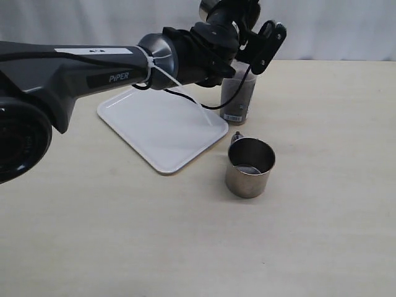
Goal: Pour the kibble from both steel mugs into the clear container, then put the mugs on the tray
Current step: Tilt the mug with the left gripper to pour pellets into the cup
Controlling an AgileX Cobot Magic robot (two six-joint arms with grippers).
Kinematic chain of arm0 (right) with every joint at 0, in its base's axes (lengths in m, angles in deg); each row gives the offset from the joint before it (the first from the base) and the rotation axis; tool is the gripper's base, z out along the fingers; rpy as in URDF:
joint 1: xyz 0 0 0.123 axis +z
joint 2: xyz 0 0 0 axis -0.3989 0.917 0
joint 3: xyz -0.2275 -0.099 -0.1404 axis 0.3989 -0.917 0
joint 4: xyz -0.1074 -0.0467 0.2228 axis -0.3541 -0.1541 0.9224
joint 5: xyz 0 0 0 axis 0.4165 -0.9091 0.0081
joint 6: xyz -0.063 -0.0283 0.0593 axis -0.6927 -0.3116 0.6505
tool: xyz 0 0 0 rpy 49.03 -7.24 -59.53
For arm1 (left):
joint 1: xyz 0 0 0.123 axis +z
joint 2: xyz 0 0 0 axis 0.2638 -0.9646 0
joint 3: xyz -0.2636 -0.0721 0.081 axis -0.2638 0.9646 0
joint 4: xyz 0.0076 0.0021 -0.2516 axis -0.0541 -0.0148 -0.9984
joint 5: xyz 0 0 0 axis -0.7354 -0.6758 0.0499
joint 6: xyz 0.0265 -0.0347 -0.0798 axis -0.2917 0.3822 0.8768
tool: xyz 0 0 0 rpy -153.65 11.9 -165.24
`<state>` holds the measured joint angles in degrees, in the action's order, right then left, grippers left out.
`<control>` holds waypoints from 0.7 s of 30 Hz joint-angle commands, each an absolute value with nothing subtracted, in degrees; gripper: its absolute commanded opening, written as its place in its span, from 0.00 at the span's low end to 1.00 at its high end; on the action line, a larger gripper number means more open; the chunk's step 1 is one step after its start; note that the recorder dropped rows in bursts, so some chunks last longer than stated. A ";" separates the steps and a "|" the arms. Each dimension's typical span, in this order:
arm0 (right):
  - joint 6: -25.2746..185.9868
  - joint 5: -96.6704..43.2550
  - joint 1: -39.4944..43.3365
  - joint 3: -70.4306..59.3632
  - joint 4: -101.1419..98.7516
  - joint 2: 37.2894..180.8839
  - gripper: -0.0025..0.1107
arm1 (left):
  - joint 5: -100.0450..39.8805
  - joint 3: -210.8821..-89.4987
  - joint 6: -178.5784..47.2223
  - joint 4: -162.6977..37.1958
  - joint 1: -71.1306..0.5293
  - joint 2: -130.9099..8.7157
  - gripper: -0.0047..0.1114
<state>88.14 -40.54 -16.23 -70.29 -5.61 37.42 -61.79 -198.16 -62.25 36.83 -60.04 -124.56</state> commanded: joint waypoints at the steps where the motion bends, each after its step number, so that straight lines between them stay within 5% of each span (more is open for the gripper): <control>1: 88.14 -40.59 -15.99 -70.43 -6.33 37.29 0.06 | -64.07 -198.80 -64.30 37.20 -60.99 -124.41 0.04; 21: 88.14 -40.59 -15.99 -70.43 -6.33 37.29 0.06 | -66.97 -198.80 -70.01 37.20 -61.89 -124.41 0.04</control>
<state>88.14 -40.54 -16.23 -70.29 -5.61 37.42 -65.81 -198.16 -69.36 36.83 -61.34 -124.56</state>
